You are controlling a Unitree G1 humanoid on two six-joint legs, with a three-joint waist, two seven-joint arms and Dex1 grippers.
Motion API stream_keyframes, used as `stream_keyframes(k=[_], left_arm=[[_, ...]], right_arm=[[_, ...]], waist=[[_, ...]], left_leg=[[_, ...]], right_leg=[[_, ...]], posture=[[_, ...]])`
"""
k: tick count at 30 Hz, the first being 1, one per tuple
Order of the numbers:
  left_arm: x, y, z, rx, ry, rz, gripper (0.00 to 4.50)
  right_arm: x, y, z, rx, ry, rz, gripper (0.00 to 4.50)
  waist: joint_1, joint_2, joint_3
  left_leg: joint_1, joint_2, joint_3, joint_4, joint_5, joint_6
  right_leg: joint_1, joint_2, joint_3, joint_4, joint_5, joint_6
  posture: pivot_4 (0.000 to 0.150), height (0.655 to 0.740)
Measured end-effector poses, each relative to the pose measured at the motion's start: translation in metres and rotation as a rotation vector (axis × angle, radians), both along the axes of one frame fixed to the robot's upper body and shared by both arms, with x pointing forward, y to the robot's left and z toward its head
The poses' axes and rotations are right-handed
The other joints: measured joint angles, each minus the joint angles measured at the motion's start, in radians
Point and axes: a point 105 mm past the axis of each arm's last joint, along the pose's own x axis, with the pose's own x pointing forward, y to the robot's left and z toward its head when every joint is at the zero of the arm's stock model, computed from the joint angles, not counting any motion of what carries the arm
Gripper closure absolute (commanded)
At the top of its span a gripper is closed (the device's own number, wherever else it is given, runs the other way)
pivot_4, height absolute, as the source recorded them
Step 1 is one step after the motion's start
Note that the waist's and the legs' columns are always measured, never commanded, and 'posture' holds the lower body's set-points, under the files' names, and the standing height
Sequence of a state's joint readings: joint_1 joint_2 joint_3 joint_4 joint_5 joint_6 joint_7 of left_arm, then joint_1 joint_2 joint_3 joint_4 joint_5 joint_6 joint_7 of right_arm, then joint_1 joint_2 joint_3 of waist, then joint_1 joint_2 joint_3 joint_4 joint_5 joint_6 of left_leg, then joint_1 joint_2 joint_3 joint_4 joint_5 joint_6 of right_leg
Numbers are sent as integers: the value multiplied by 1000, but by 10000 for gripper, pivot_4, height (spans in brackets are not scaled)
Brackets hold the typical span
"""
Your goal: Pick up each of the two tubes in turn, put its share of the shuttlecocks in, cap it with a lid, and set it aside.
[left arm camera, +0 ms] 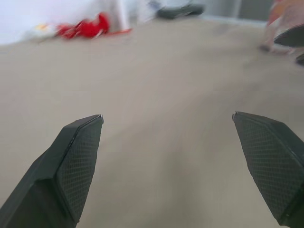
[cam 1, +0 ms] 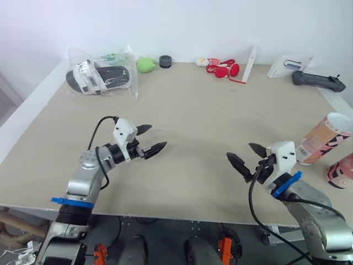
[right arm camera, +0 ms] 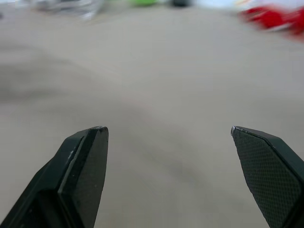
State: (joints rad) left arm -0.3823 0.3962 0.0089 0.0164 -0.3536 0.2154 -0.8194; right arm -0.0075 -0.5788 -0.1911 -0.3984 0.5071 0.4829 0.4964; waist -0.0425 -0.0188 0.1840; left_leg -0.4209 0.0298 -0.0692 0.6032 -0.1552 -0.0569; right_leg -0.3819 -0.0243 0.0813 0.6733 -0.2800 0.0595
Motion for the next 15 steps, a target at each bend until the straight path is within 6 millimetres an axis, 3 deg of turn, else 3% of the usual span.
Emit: stream_keyframes(k=[4, 8, 15], left_arm=[[-22, 22, -11, 22, 31, 82, 0], [-34, 31, -15, 44, 51, 106, 0], [-38, 36, -10, 60, 60, 121, 0]], right_arm=[[8, 5, -8, -2, 61, 89, 767], [16, 11, -10, 26, 65, 112, 767], [19, 17, -15, 50, 60, 124, 767]], waist=[[-1, -1, 0], [-2, -1, 0], [-2, -2, 0]], left_leg=[[-2, 0, 1, -1, 0, 0], [-2, 1, 0, -1, -1, 0], [-2, 1, 0, -1, 0, 0]], right_leg=[[-1, -1, 0, -3, 0, 0], [-2, 0, -1, -3, 0, 0], [-1, 0, 0, -3, 1, 1]], posture=[[1500, 7400], [1500, 7400], [1500, 7400]])
